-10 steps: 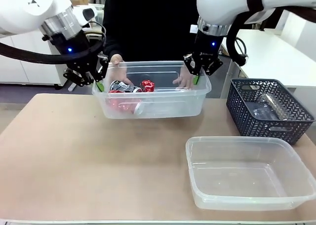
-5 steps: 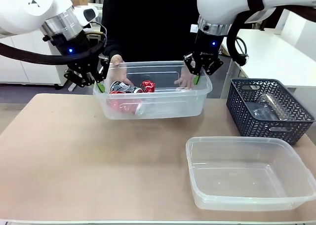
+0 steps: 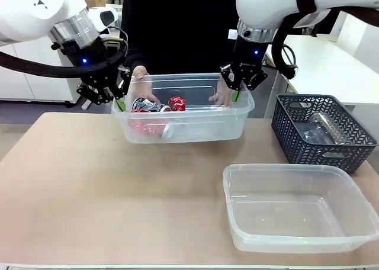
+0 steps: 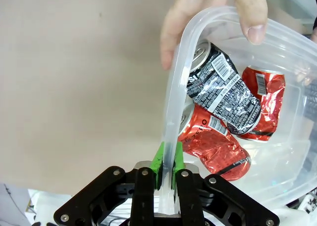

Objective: Sort the waste into each basket.
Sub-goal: Release the Organizing box you were holding.

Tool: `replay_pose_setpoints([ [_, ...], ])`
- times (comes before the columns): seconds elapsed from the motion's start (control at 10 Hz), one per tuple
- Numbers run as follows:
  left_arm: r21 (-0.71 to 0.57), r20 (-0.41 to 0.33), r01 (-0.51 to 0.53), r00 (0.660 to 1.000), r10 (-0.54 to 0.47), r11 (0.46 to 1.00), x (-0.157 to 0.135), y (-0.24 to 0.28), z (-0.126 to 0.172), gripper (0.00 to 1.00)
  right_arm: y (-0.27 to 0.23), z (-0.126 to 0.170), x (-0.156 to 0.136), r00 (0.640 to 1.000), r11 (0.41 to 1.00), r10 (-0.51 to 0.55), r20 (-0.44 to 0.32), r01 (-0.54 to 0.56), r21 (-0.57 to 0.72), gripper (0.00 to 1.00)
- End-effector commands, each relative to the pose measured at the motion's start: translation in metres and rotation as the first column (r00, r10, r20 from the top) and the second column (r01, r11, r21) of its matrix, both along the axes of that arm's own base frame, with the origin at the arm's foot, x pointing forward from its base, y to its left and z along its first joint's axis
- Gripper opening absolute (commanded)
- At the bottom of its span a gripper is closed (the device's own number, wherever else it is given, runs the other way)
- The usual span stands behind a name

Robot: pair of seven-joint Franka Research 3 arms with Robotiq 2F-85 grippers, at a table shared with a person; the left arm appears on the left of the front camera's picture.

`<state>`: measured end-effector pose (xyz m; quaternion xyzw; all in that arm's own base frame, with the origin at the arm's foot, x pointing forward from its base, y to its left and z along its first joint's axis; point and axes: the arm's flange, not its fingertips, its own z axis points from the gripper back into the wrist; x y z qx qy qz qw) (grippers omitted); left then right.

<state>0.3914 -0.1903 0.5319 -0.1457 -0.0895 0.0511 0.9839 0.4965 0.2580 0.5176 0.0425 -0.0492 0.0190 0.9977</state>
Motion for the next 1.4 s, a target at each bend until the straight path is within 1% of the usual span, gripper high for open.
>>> replay_pose_setpoints([
  [0.0, 0.0, 0.0, 0.0, 1.0, 0.0, 1.0, 0.0, 0.0, 0.0, 0.2, 0.0, 0.0, 0.0, 1.0, 1.0, 0.0, 0.0, 0.0, 0.0, 0.2],
  [0.1, 0.022, 0.017, 0.014, 1.0, -0.015, 1.0, -0.006, -0.001, 0.005, 0.65, -0.002, 0.006, -0.007, 0.998, 1.0, -0.029, 0.047, 0.029, 0.004, 0.65],
  [0.2, 0.01, 0.035, 0.02, 0.999, -0.02, 1.0, -0.012, 0.003, 0.012, 0.79, -0.002, 0.013, -0.016, 0.996, 1.0, -0.022, 0.086, 0.023, -0.015, 0.8],
  [0.3, 0.002, 0.046, 0.027, 0.999, -0.027, 1.0, -0.015, 0.01, 0.02, 0.69, -0.005, 0.022, -0.025, 0.995, 1.0, 0.005, 0.096, -0.003, -0.019, 1.0],
  [0.4, 0.005, 0.063, 0.006, 0.998, -0.007, 1.0, -0.022, 0.021, 0.03, 1.0, -0.017, 0.033, -0.036, 0.993, 0.995, 0.095, 0.068, -0.096, 0.019, 1.0],
  [0.5, 0.001, 0.076, 0.01, 0.997, -0.01, 1.0, -0.033, 0.035, 0.04, 1.0, -0.032, 0.043, -0.052, 0.991, 0.992, 0.113, 0.064, -0.116, 0.049, 1.0],
  [0.6, -0.017, 0.083, 0.012, 0.996, -0.01, 1.0, -0.049, 0.05, 0.05, 1.0, -0.045, 0.053, -0.073, 0.993, 0.992, 0.101, 0.065, -0.106, 0.071, 0.99],
  [0.7, -0.023, 0.092, 0.024, 0.996, -0.022, 0.999, -0.062, 0.056, 0.053, 1.0, -0.05, 0.058, -0.093, 0.991, 0.987, 0.118, 0.062, -0.124, 0.106, 1.0],
  [0.9, -0.052, 0.099, 0.113, 0.989, -0.107, 0.992, -0.079, 0.062, 0.049, 1.0, -0.053, 0.051, -0.124, 0.996, 0.987, 0.074, 0.056, -0.081, 0.141, 1.0],
  [1.0, -0.048, 0.096, 0.105, 0.99, -0.1, 0.993, -0.079, 0.065, 0.046, 1.0, -0.06, 0.043, -0.129, 0.998, 0.983, 0.037, 0.048, -0.045, 0.178, 1.0],
  [1.1, -0.058, 0.082, 0.103, 0.992, -0.098, 0.993, -0.072, 0.065, 0.041, 1.0, -0.066, 0.036, -0.126, 0.999, 0.977, -0.015, 0.029, 0.009, 0.212, 1.0],
  [1.2, -0.064, 0.066, 0.128, 0.99, -0.124, 0.99, -0.067, 0.062, 0.037, 1.0, -0.061, 0.031, -0.119, 0.996, 0.983, -0.088, 0.023, 0.083, 0.163, 1.0],
  [1.3, -0.029, 0.091, 0.084, 0.993, -0.081, 0.996, -0.08, 0.062, 0.049, 1.0, -0.058, 0.048, -0.129, 0.999, 0.988, 0.03, 0.028, -0.033, 0.148, 1.0],
])
